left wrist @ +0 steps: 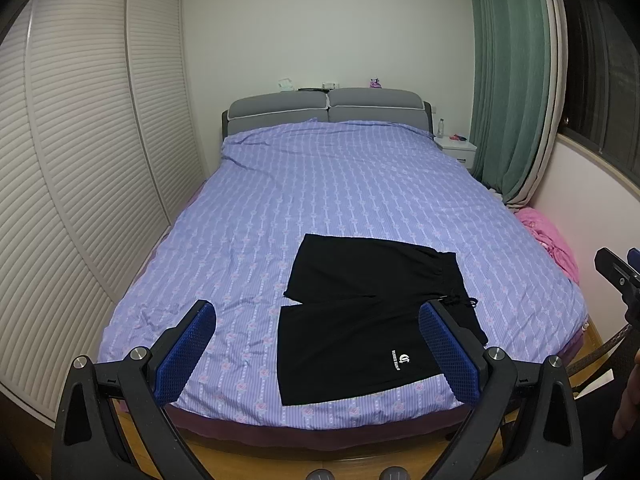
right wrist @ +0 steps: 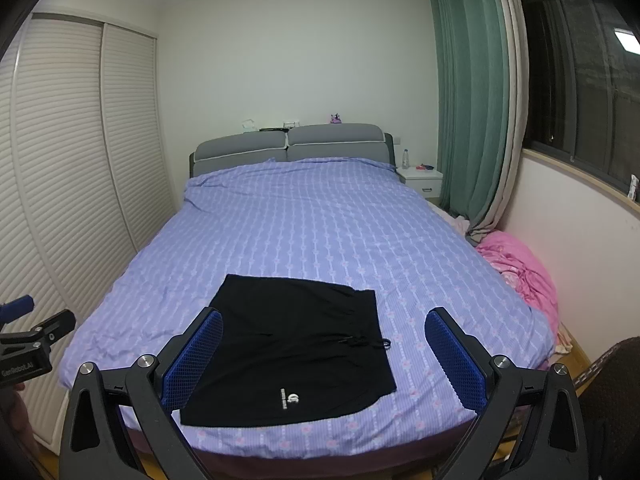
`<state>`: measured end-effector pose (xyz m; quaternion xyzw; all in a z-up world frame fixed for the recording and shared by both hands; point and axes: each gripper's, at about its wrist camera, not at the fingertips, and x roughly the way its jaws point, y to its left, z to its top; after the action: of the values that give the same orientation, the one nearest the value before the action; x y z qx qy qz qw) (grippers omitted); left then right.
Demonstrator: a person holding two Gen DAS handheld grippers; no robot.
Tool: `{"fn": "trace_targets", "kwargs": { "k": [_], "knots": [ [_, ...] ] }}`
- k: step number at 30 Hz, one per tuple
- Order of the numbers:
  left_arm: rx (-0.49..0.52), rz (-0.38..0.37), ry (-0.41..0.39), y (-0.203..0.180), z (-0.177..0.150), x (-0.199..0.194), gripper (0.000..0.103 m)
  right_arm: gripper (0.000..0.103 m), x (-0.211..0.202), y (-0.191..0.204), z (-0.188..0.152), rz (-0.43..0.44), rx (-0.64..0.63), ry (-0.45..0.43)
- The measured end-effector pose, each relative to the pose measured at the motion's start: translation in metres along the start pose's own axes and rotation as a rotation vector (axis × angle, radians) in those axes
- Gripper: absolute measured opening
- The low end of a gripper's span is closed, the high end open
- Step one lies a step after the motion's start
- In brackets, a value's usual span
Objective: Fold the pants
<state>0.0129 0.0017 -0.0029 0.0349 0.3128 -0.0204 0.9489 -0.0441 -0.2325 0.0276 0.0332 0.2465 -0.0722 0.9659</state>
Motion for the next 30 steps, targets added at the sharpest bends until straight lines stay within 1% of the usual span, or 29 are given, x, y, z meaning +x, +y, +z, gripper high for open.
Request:
{"fn": "trace_targets", "kwargs": {
  "k": [30],
  "knots": [
    [-0.008, 0.012, -0.001, 0.0046, 0.001, 0.0027, 0.103, 0.102, 0.0061, 0.004, 0.0002, 0.01, 0.003, -0.003]
  ]
}}
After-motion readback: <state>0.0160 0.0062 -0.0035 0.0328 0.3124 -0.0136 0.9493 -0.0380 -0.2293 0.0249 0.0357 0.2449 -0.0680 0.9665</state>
